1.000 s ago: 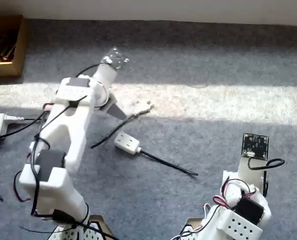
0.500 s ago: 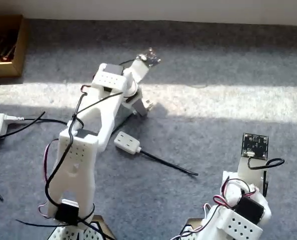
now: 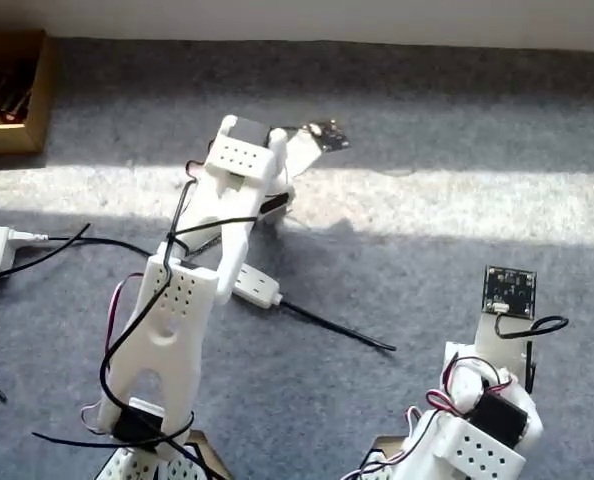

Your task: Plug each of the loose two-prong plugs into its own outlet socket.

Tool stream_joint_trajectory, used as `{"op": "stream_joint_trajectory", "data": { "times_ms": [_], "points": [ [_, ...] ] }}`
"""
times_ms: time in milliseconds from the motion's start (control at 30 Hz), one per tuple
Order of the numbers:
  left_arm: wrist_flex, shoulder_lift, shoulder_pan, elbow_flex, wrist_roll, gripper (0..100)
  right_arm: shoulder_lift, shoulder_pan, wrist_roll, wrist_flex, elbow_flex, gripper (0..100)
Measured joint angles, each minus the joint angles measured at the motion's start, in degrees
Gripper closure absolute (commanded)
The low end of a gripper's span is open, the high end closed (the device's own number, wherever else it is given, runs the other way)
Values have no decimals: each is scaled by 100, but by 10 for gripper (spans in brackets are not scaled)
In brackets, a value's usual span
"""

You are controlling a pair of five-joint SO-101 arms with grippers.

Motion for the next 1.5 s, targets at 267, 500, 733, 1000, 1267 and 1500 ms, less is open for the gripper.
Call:
{"op": "stream_joint_trajectory", "data": {
  "times_ms": [267, 500, 733, 1000, 1267, 1500],
  "points": [
    [492, -26, 0, -448, -149, 995, 26, 211, 0, 0, 0, 746],
    [1090, -809, 70, -413, -176, 995, 35, 1319, 70, 0, 0, 746],
    [1099, -2567, 492, 1451, 62, 995, 44, 1609, 176, -149, 237, 746],
    [484, -4527, 2338, 4229, 202, 995, 53, 1925, 176, -202, 255, 746],
    [-1160, -4185, 3481, 4668, 879, 994, 53, 2927, 580, -202, 299, 746],
    [-1380, -2620, 3859, 3235, 993, 992, 53, 3657, 835, -202, 501, 746]
  ]
}}
